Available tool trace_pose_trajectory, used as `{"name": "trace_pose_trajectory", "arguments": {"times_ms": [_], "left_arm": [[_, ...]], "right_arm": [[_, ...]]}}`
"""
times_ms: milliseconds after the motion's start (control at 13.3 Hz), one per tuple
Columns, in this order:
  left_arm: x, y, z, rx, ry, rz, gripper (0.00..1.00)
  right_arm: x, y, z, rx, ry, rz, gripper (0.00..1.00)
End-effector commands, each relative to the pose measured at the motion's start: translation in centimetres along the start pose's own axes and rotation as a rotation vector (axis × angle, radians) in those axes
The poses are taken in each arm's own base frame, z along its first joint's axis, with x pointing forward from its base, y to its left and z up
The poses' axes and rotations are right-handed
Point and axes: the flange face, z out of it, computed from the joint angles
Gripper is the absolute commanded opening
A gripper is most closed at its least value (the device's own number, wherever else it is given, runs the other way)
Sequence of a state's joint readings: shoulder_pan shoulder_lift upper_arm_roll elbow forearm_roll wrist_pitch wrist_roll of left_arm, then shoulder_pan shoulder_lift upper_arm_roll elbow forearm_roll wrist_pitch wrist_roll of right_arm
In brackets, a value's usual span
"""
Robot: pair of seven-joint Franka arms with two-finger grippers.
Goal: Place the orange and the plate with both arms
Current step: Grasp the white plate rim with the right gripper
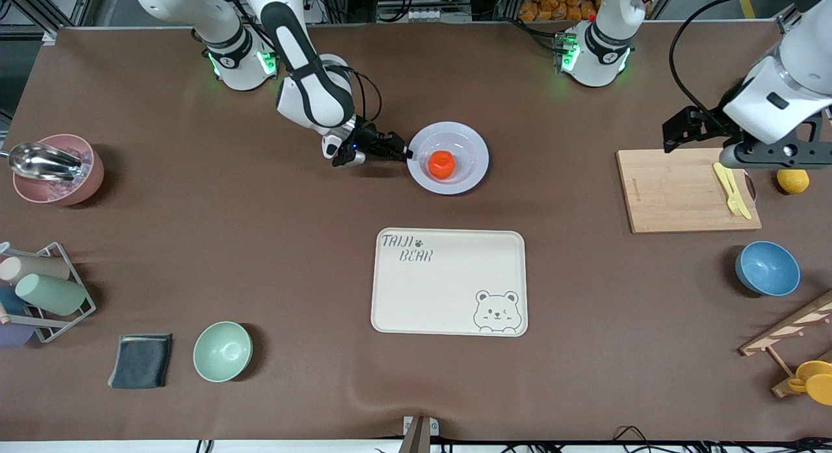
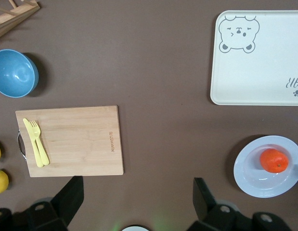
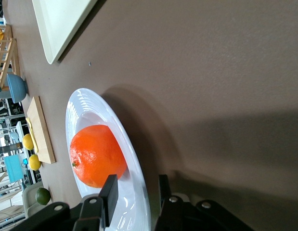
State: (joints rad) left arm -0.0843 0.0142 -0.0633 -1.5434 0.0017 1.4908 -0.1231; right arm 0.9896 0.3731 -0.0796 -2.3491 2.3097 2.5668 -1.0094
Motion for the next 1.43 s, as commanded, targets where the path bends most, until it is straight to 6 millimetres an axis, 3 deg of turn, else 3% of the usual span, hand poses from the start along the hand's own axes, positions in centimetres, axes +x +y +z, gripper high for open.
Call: {"name": "trace_pose_trajectory", "arguments": {"times_ms": [0, 302, 452, 679, 980, 1357], "left_arm": [[0.1, -0.6, -0.5, -0.035, 0.013, 0.007, 1.0], [0.3, -0.8, -0.5, -0.022, 0.025, 0.02, 1.0], [0.2, -0.9, -0.5, -0.019, 0.027, 0.021, 1.0], [0.0, -2.2, -0.6, -0.03, 0.028, 0.053, 1.0], [-0.3, -2.1, -0.8, -0.031, 0.031, 0.048, 1.0], [-0.4, -0.9, -0.8, -0.022, 0.031, 0.058, 1.0]], "right_arm": [[-0.2, -0.4, 1.0, 0.009, 0.018, 0.0, 0.41], [-0.7, -0.1, 2.1, 0.014, 0.032, -0.015, 0.35], [-0.8, 0.0, 2.2, 0.011, 0.031, -0.02, 0.25], [-0.6, 0.1, 2.4, 0.011, 0.032, -0.029, 0.0], [0.1, -0.9, 2.4, 0.051, 0.052, 0.001, 0.0], [-0.1, -4.1, 2.4, 0.191, 0.068, 0.051, 0.0]]}}
